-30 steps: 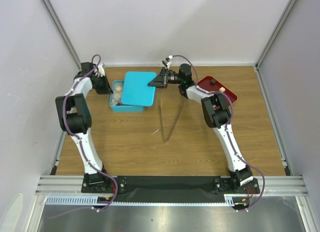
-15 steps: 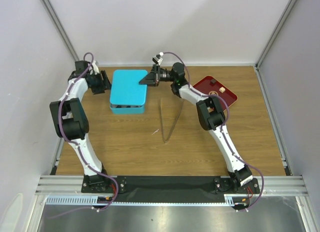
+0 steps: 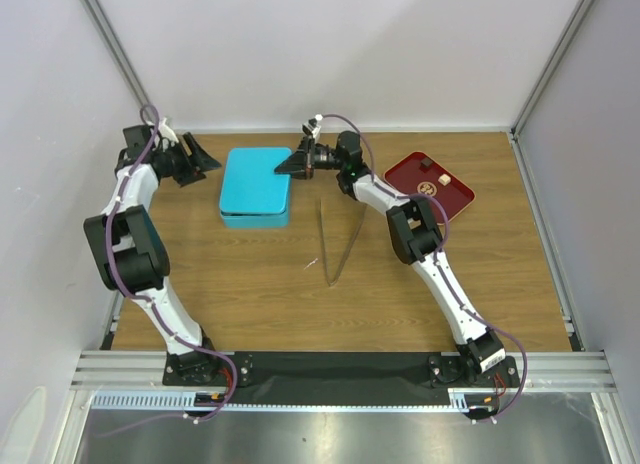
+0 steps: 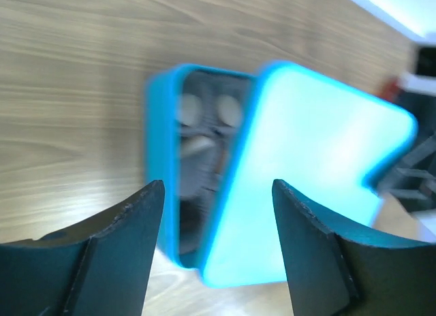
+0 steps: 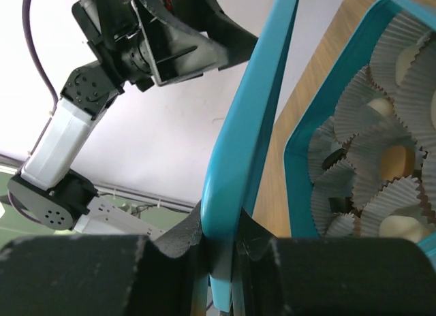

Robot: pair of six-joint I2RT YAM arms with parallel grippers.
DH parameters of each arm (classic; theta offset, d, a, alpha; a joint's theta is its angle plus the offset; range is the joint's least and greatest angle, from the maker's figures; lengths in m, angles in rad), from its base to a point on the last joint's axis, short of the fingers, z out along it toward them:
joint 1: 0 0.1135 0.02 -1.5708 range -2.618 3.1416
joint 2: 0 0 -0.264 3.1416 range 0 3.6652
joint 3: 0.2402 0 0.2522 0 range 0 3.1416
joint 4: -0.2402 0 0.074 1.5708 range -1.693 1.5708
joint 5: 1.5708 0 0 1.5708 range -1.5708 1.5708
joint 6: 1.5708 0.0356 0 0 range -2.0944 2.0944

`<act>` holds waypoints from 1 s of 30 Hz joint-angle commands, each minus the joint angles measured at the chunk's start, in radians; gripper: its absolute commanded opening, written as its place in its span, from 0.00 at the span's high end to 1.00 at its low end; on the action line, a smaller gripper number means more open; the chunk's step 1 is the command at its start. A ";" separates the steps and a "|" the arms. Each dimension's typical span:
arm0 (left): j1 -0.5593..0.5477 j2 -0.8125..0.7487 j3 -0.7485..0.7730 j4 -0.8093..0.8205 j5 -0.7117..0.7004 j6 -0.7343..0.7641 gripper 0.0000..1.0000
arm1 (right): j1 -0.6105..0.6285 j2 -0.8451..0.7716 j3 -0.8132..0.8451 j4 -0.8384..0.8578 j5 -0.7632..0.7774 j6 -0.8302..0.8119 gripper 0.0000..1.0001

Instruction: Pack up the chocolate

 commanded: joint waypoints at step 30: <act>-0.017 0.032 -0.118 0.187 0.338 -0.086 0.86 | -0.020 -0.068 -0.006 -0.093 0.082 -0.089 0.53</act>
